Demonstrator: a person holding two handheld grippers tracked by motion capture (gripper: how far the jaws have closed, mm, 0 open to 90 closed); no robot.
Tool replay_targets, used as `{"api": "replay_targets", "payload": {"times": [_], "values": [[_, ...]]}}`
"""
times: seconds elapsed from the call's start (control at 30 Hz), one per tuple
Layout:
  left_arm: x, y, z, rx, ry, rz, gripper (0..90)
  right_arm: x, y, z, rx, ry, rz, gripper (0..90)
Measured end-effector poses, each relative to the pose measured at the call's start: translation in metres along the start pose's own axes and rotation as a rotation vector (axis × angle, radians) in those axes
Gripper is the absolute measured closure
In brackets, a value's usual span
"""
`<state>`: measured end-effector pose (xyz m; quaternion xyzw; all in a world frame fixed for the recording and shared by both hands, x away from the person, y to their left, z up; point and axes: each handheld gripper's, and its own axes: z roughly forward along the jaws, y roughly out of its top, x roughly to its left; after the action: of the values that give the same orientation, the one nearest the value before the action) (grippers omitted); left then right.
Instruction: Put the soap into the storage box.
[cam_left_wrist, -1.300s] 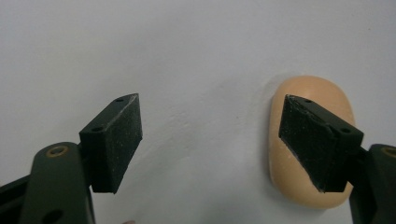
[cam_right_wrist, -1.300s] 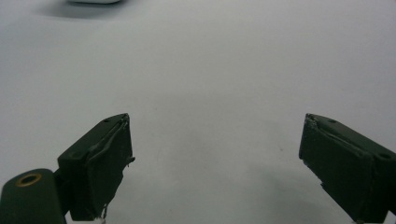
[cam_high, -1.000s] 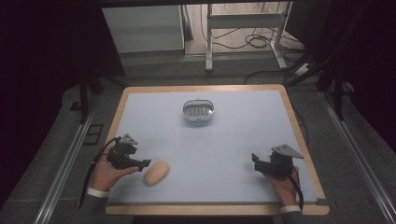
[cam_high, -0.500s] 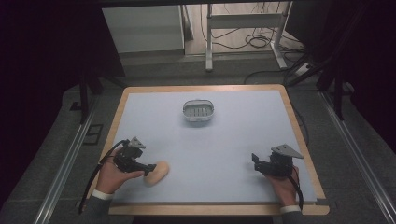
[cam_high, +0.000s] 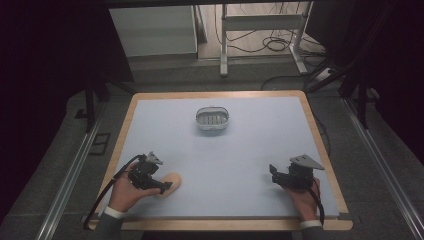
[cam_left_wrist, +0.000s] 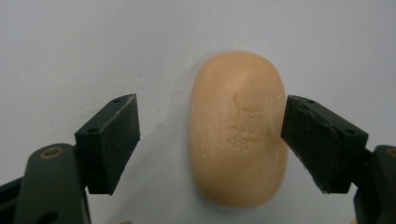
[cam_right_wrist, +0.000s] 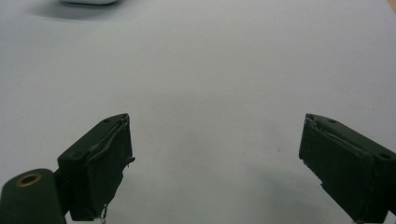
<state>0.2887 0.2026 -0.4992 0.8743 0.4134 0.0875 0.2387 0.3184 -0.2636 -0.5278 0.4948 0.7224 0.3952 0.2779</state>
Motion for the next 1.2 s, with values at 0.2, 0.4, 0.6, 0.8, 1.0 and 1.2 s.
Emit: {"api": "replay_targets", "payload": {"times": [0.2,0.4,0.6,0.8,1.0,1.2], "values": [[-0.006,0.0,0.007,0.023,-0.002,0.004,19.4,0.0,0.0,0.0,0.0,-0.001,-0.001,9.6],[-0.01,0.001,0.012,0.046,-0.007,0.012,19.4,0.0,0.0,0.0,0.001,-0.002,0.0,9.6],[-0.014,0.001,0.019,0.08,-0.008,0.015,20.6,0.0,0.0,0.0,0.001,-0.004,0.0,9.6],[-0.015,0.001,0.024,0.095,0.003,0.003,27.5,0.0,0.0,0.0,0.0,-0.005,0.0,9.6],[-0.015,0.001,0.023,0.09,0.001,0.003,32.3,0.0,0.0,0.0,0.001,-0.007,0.0,9.6],[-0.012,0.001,0.022,0.089,-0.006,0.006,32.6,0.0,0.0,0.0,0.0,-0.009,0.005,9.6]]}}
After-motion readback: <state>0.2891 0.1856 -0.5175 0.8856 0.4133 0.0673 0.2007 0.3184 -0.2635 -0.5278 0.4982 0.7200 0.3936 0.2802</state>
